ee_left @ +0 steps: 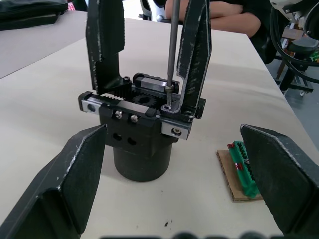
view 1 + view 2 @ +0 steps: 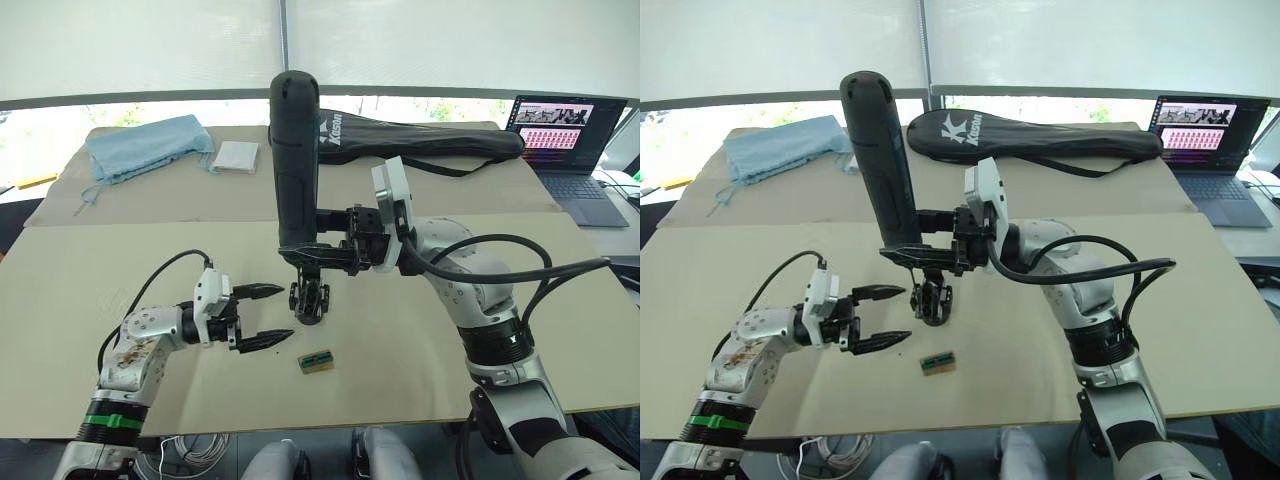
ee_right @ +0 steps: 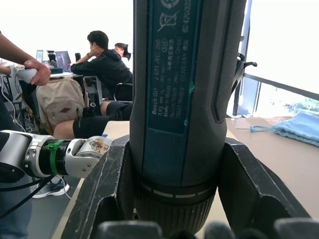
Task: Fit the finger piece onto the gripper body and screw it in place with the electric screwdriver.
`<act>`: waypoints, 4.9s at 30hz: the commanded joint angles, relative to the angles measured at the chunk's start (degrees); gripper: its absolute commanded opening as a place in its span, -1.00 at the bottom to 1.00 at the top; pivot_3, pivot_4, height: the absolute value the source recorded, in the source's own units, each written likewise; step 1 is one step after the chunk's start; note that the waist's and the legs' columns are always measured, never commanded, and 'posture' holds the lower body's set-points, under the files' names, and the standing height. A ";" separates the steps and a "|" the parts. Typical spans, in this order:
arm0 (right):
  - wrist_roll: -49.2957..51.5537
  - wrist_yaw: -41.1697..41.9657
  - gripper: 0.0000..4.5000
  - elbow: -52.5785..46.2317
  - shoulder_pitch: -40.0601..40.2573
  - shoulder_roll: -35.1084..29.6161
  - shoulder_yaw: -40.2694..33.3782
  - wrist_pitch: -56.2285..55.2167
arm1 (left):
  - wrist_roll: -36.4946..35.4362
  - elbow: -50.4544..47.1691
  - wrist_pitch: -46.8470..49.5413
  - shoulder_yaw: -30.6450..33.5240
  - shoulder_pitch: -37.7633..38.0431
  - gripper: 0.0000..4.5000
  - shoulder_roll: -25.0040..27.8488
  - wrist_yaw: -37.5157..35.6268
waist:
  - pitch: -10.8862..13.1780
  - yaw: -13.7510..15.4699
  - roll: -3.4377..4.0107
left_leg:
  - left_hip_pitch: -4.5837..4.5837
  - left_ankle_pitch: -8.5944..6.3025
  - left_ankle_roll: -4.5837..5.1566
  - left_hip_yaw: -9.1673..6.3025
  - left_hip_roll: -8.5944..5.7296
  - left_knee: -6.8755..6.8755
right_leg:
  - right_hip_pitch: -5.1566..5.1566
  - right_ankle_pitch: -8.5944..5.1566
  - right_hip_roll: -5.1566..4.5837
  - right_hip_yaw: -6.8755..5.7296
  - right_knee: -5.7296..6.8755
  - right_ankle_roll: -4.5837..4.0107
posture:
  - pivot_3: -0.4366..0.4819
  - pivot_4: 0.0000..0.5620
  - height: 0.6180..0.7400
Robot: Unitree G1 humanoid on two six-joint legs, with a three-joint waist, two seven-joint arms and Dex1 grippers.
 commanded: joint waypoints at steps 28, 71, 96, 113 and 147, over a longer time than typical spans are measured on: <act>0.55 0.10 -0.15 -1.87 -0.30 -0.25 -1.28 -1.15 | 5.53 3.18 -4.66 -3.13 -3.38 1.00 -4.75 4.18 | 0.00 0.19 -0.01 | -0.01 0.00 0.02 -0.02 -0.01 0.00 | 0.00 0.00 -0.12 0.04 0.01 0.01 | -0.05 -0.47 1.00; -0.31 0.08 -0.15 -1.34 -0.49 0.20 -1.81 -2.36 | 5.40 10.20 -10.75 -2.71 -3.17 1.00 -6.14 2.33 | -0.01 0.21 -0.01 | -0.02 -0.01 0.05 -0.04 0.00 0.00 | -0.04 0.00 -0.16 0.38 0.03 0.00 | -0.05 -0.47 1.00; -0.88 0.50 -0.15 -2.22 0.80 0.03 -0.57 -2.11 | 4.88 7.39 -7.76 -2.69 -3.93 1.00 -7.46 4.43 | 0.00 0.22 -0.02 | -0.03 -0.02 0.07 -0.05 0.00 -0.01 | -0.05 0.01 -0.18 0.41 0.03 0.00 | -0.05 -0.47 1.00; -2.46 0.12 -0.15 -2.04 1.67 -0.13 0.26 -2.22 | 6.02 5.53 -4.95 -3.44 -4.54 1.00 -6.98 6.18 | -0.01 0.25 -0.02 | -0.03 -0.02 0.07 -0.05 0.00 -0.01 | -0.05 0.01 -0.18 0.41 0.03 0.00 | -0.05 -0.47 1.00; -3.11 -0.39 -0.15 -1.80 1.48 -0.13 0.72 -1.49 | 12.70 16.44 -10.82 -7.58 -9.79 1.00 -10.47 8.20 | -0.02 0.29 -0.04 | -0.03 -0.02 0.07 -0.05 -0.01 0.00 | -0.04 0.01 -0.19 0.41 0.03 0.00 | -0.05 -0.47 1.00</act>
